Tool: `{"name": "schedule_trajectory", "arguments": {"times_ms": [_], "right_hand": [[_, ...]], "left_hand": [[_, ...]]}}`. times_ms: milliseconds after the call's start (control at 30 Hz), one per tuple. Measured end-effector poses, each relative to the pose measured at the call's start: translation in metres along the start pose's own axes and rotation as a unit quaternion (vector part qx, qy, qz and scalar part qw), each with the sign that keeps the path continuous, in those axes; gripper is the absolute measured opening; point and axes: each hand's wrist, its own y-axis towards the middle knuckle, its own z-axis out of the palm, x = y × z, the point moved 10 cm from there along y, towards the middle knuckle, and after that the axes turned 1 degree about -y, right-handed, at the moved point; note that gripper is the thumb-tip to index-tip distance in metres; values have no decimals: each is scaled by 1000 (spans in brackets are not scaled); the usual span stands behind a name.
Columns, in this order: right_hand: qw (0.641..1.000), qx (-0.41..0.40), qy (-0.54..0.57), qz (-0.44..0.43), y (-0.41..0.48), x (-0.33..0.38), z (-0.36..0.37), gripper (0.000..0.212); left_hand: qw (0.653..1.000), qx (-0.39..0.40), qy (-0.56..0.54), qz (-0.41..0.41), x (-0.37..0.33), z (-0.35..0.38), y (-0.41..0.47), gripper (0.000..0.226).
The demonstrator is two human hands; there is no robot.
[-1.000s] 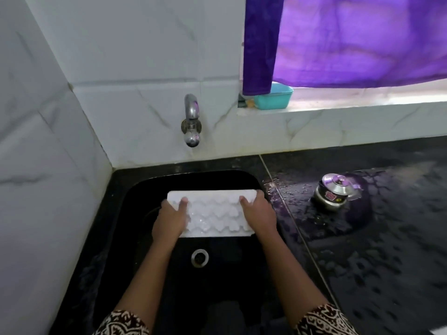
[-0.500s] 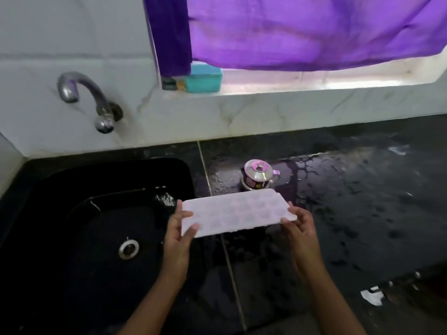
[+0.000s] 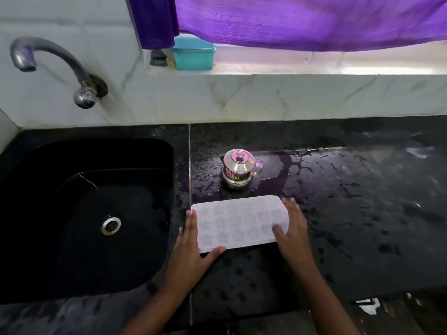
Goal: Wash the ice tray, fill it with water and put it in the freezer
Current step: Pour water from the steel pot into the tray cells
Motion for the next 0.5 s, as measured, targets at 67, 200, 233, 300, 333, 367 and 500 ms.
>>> {"name": "schedule_trajectory", "arguments": {"times_ms": [67,200,233,300,333,367,500], "right_hand": [[999,-1,33,-22,23,20,2,54],[993,-5,115,27,82,41,13,47],[991,-7,128,37,94,45,16,45],[991,0,122,58,117,48,24,35],[993,15,99,68,125,49,28,31],[993,34,78,80,130,48,32,33],[977,68,179,98,137,39,44,41]], "left_hand": [[1000,-8,21,3,0,-1,2,115],[999,-15,43,0,-6,-3,1,118],[999,-14,44,-4,-6,-3,0,118],[998,-16,56,-13,-6,-4,0,119],[997,-20,71,-21,-4,-4,0,121],[995,-24,90,-29,-3,-5,1,123],[991,-16,121,-56,1,-5,1,124]]}}
